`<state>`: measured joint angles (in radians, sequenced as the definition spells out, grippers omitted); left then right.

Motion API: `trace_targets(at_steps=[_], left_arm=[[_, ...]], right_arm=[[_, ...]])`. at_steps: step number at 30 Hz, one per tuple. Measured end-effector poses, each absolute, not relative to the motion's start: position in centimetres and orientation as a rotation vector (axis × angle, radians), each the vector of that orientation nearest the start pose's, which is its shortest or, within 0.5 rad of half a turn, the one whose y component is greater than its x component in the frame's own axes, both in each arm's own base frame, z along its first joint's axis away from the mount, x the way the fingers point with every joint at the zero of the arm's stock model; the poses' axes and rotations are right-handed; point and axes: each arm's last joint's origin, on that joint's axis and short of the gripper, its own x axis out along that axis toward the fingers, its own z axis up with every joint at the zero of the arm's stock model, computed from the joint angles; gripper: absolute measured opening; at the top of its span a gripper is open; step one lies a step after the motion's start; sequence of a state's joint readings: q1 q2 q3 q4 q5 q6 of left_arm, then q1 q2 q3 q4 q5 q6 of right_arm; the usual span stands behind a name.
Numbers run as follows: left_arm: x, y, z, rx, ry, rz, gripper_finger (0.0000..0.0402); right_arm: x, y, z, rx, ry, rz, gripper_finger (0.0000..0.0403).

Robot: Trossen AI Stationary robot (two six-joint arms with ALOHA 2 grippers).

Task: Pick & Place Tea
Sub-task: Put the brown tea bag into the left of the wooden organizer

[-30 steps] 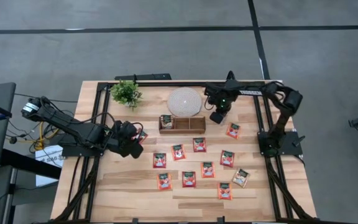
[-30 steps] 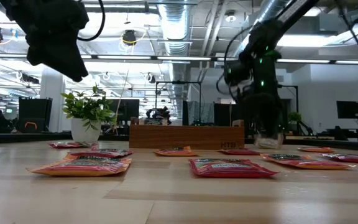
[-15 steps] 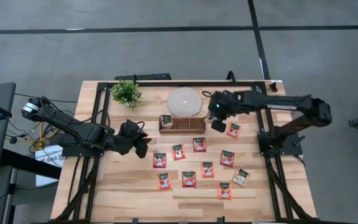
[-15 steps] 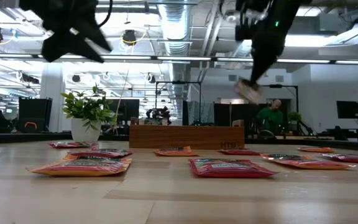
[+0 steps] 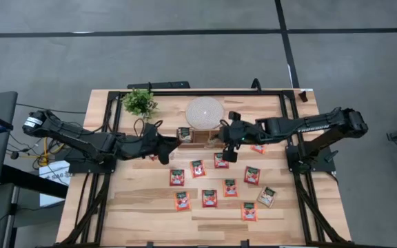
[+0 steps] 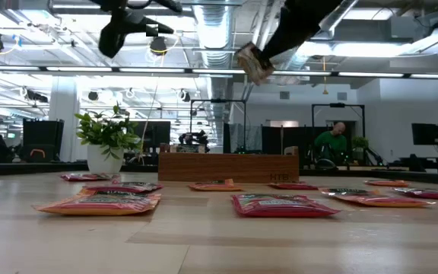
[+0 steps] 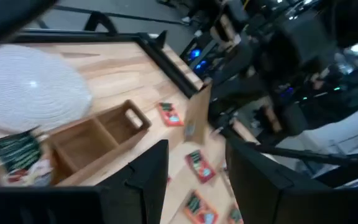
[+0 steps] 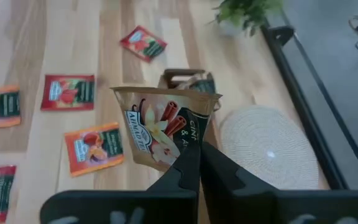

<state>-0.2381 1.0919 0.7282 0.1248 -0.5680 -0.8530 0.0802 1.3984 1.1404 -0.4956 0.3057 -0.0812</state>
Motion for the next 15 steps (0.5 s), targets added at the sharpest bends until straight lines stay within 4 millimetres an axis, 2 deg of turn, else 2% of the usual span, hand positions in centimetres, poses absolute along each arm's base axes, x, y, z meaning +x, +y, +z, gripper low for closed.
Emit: trace_targets(at_steps=[4,9,15], left_arm=[[24.9,-3.9,28.1,-0.775,0.046,0.354,0.0151],[27.1,-3.7,28.5,-0.775,0.059,0.339,0.0151],[29.2,-3.3,29.6,-0.714,0.094,0.379,0.0151]], right_arm=[[31.5,2.3,30.3,-0.286,0.722,-0.153,0.0000],[33.9,3.2,30.9,-0.353,0.723,-0.115,0.0000],[34.9,3.7,31.1,-0.379,0.763,-0.094,0.0000]])
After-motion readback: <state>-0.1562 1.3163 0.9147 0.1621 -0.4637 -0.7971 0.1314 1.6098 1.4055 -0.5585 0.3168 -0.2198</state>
